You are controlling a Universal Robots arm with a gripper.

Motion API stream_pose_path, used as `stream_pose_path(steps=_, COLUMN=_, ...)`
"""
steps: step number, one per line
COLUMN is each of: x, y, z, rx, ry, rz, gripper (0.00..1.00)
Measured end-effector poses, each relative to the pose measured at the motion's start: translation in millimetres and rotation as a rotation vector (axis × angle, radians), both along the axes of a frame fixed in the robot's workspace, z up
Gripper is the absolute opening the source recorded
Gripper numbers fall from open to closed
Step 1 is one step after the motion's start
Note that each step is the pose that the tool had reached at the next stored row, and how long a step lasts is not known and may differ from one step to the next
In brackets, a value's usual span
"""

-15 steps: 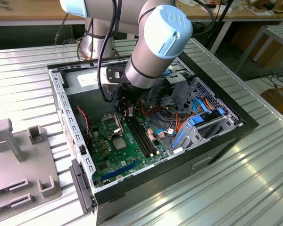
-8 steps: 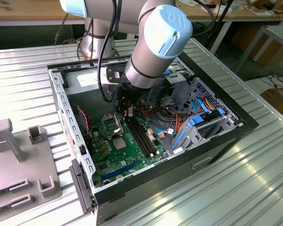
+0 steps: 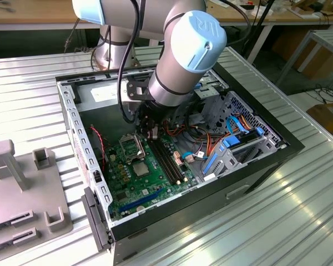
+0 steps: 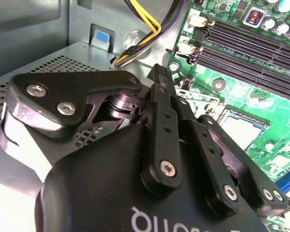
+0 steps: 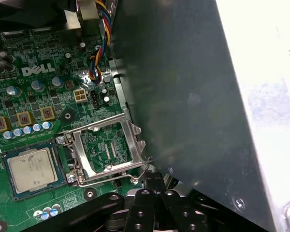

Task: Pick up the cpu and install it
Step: 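Close the cpu cover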

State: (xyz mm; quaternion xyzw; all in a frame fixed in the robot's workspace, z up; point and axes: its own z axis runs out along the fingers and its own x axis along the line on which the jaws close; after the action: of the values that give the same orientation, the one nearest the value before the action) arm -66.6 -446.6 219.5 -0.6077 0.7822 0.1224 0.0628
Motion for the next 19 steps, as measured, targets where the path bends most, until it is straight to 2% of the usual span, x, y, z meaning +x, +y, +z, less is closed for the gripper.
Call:
stream_pose_path(steps=13, x=0.1, y=0.0, z=-0.2, rx=-0.0013, ry=-0.0005, rz=0.008, gripper=0.11)
stream_pose_path(steps=16, x=0.1, y=-1.9, z=-0.2, rx=0.0041, ry=-0.0008, rz=0.009, gripper=0.11)
stream_pose_path(steps=19, x=0.3, y=-3.1, z=-0.3, rx=0.0046, ry=-0.0008, rz=0.008, gripper=0.11)
